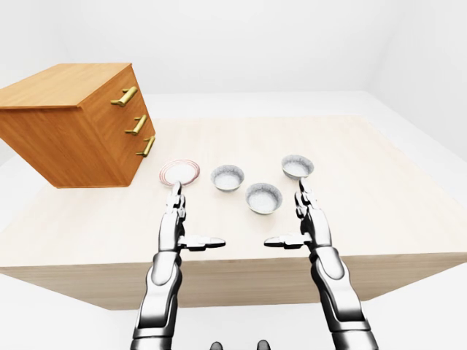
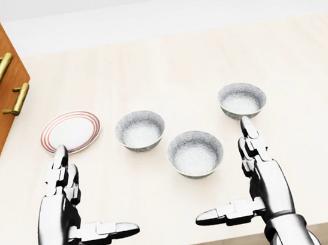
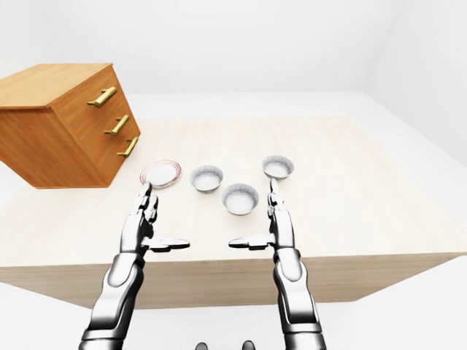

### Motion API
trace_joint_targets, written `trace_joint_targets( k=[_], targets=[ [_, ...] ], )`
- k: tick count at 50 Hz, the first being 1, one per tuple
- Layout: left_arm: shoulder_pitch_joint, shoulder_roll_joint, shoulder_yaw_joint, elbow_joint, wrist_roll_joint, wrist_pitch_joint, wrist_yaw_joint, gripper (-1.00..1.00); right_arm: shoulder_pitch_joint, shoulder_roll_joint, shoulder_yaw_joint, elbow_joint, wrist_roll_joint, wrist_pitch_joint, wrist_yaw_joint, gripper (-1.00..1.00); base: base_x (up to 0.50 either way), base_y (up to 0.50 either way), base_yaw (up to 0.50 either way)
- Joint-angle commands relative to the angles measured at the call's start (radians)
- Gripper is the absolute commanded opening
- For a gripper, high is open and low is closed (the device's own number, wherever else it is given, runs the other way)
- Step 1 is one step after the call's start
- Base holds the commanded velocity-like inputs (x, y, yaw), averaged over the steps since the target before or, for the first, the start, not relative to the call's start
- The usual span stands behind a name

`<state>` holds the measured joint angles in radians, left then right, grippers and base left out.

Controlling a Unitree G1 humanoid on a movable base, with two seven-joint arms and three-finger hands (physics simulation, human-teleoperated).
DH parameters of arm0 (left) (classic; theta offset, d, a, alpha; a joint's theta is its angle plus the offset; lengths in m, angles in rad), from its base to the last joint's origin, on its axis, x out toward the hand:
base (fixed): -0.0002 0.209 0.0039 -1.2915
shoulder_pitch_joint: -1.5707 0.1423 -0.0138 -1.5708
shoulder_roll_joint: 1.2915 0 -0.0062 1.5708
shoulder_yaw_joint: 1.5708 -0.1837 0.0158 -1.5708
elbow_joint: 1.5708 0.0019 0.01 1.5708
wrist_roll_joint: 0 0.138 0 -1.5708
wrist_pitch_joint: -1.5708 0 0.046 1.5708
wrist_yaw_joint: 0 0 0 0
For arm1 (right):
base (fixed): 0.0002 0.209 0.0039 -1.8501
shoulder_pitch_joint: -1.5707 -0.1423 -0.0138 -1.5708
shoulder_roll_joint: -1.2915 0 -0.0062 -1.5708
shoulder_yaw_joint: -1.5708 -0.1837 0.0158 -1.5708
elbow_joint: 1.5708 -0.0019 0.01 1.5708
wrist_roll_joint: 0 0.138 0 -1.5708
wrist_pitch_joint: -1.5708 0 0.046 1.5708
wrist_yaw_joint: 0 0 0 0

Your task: Stack the bowl at the front on the bowl in the middle.

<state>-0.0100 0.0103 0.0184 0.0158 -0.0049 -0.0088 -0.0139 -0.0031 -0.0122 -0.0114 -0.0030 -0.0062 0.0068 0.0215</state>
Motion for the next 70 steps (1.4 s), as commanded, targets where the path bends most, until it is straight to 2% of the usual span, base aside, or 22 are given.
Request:
trace_joint_targets(
  k=[1,6,13,16,21,22,30,36,41,43,47,52,55,66,70],
  targets=[
    [-0.032,0.02,0.034,0.055,-0.004,-0.032,-0.021,1.0,-0.021,-0.02,-0.019,0.006,-0.033,0.012,0.041,1.0,0.0,0.0,0.0],
    [-0.039,0.021,0.033,0.076,-0.004,-0.044,-0.023,1.0,-0.036,-0.02,-0.018,0.02,-0.048,0.009,0.042,1.0,0.0,0.0,0.0],
    [-0.042,0.023,0.035,0.082,-0.004,-0.052,-0.024,1.0,-0.054,-0.024,-0.02,0.063,-0.068,-0.022,0.043,1.0,0.0,0.0,0.0],
    [-0.041,0.022,0.035,0.084,-0.001,-0.056,-0.023,1.0,-0.059,-0.028,-0.024,0.061,-0.069,-0.02,0.046,1.0,0.0,0.0,0.0],
    [-0.044,0.021,0.032,0.096,0.006,-0.07,-0.018,1.0,-0.053,-0.029,-0.021,0.068,-0.08,-0.04,0.059,1.0,0.0,0.0,0.0],
    [-0.045,0.021,0.032,0.1,0.007,-0.072,-0.017,1.0,-0.052,-0.031,-0.017,0.081,-0.089,-0.054,0.064,1.0,0.0,0.0,0.0],
    [-0.047,0.021,0.031,0.106,0.009,-0.077,-0.015,1.0,-0.065,-0.032,-0.028,0.07,-0.091,-0.032,0.061,1.0,-0.14,-0.49,0.0],
    [-0.05,0.024,0.038,0.103,0.005,-0.075,-0.013,1.0,-0.083,-0.034,-0.033,0.059,-0.101,-0.022,0.045,1.0,-0.07,-0.21,0.0],
    [-0.058,0.03,0.05,0.102,-0.004,-0.071,-0.01,1.0,-0.096,-0.037,-0.028,0.076,-0.125,-0.035,0.031,1.0,0.0,0.0,0.0],
    [-0.064,0.035,0.058,0.098,-0.01,-0.063,-0.008,1.0,-0.102,-0.04,-0.028,0.086,-0.134,-0.041,0.029,1.0,0.0,0.0,0.0],
    [-0.069,0.041,0.066,0.086,-0.011,-0.054,-0.004,1.0,-0.111,-0.045,-0.03,0.087,-0.148,-0.034,0.032,1.0,0.0,0.0,0.0],
    [-0.072,0.047,0.08,0.048,-0.023,-0.025,-0.002,1.0,-0.118,-0.052,-0.035,0.083,-0.163,-0.038,0.044,1.0,0.0,0.0,0.0],
    [-0.068,0.045,0.076,0.057,-0.02,-0.037,-0.003,1.0,-0.12,-0.051,-0.033,0.085,-0.169,-0.039,0.045,1.0,0.05,0.0,0.0],
    [-0.063,0.044,0.074,0.05,-0.025,-0.037,-0.005,1.0,-0.113,-0.046,-0.028,0.084,-0.176,-0.047,0.049,1.0,0.16,0.0,0.0],
    [-0.059,0.044,0.076,0.044,-0.026,-0.036,-0.007,1.0,-0.107,-0.046,-0.027,0.07,-0.18,-0.04,0.052,1.0,0.16,0.0,0.0]
  ],
)
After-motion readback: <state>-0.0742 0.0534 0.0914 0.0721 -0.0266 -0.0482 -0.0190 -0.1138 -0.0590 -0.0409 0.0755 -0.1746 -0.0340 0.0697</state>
